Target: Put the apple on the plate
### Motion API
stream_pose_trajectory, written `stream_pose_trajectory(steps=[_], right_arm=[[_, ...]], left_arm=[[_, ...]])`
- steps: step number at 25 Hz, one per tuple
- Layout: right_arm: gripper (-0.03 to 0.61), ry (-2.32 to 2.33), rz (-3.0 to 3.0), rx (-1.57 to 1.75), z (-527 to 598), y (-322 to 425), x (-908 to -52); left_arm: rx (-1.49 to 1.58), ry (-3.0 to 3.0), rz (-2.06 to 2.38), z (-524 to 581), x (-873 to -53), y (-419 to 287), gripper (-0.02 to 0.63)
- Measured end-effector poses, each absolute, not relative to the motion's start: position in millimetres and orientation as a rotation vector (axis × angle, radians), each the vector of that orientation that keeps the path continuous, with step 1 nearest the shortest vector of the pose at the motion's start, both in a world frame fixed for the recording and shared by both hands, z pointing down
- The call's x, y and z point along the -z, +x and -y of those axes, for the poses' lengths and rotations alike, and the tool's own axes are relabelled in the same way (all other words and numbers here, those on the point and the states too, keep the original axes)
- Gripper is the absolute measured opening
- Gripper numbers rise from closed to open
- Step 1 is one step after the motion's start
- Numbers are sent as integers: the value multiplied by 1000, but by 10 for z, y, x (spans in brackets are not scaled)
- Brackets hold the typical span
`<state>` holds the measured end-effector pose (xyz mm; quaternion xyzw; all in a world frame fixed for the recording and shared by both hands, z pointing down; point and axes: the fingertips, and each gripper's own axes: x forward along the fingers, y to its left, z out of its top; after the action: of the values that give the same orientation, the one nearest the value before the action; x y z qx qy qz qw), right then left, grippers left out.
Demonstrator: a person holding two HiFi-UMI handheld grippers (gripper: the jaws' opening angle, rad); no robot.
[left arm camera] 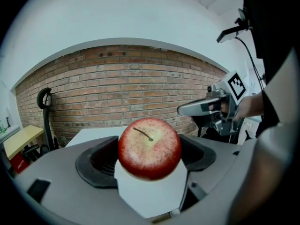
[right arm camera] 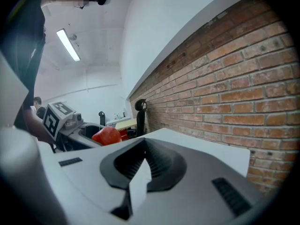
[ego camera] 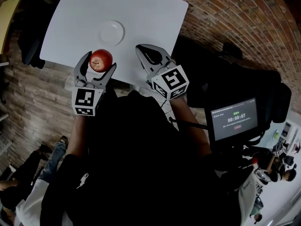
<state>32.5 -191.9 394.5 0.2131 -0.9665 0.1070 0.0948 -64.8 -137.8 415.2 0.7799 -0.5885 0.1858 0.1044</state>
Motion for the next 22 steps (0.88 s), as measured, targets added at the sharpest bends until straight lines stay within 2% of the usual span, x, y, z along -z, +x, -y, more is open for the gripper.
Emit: stream_pose_trajectory(steps=[6,15,22], right_arm=[[3,752,2823,-328,2030,255,-4022],[3,972,2756,-317,2001,-375,-3959],[3,1139,2691,-340,2199,-320,-3912]], left_arm=[[-546,2394,1643,1577,-4202,-740,403],[-562,2535,1462,1774,-4262,-1468,403],[-572,2645,1304,2222,-4257,-1433,403]])
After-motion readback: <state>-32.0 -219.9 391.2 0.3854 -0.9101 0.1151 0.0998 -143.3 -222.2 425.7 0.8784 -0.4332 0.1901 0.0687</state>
